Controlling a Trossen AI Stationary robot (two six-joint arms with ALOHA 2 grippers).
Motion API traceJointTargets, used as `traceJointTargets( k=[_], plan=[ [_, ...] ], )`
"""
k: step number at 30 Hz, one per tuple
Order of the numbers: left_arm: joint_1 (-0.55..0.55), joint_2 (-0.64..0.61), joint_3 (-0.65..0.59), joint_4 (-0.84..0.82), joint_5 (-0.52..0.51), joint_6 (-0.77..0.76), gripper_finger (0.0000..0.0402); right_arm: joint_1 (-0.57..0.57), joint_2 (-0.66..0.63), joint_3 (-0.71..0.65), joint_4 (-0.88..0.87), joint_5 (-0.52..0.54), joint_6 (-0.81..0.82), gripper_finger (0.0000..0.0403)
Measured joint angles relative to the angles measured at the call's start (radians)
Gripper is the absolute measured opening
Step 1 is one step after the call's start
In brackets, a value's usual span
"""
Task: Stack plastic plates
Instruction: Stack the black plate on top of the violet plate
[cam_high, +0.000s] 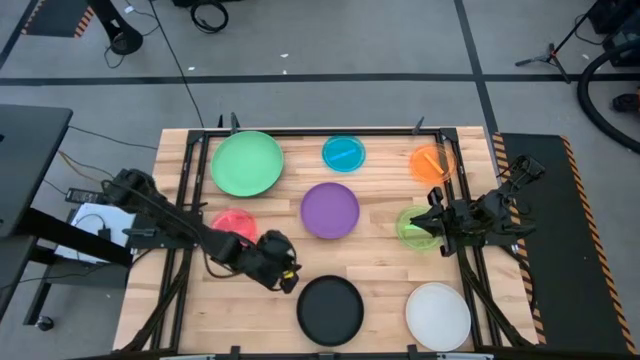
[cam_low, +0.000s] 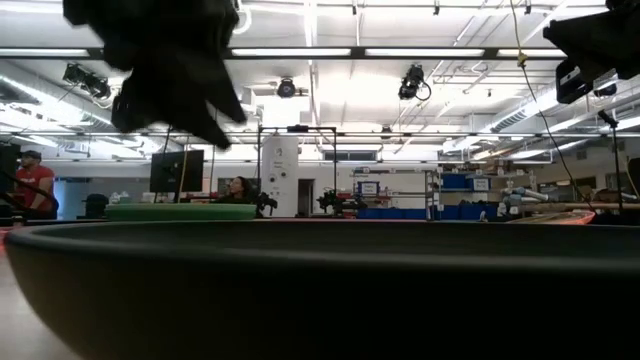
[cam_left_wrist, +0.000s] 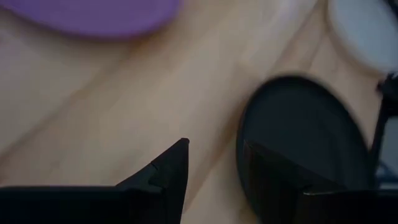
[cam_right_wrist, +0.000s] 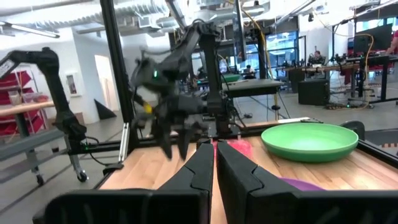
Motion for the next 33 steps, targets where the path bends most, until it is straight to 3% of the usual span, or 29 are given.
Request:
traceJointTargets(
  k=[7,13,19,33],
  plan=[
    [-0.001,0.094,0.0,0.155,0.059,0.058,0.016,0.0,0.0,0.0,0.01,0.0,0.0,0.0029],
    [-0.001,0.101,0.0,0.146,0.114,0.077,0.016,-0.01,0.0,0.0,0.047,0.069,0.0,0.0029],
    [0.038,0.101,0.0,0.141,0.265,0.043,0.0163,-0.013,0.0,0.0,0.017,0.064,-0.022,0.0029],
    [0.02,0.101,0.0,0.21,0.2,0.129,0.0253,-0.014,0.0,0.0,0.013,0.072,-0.051,0.0029]
  ],
)
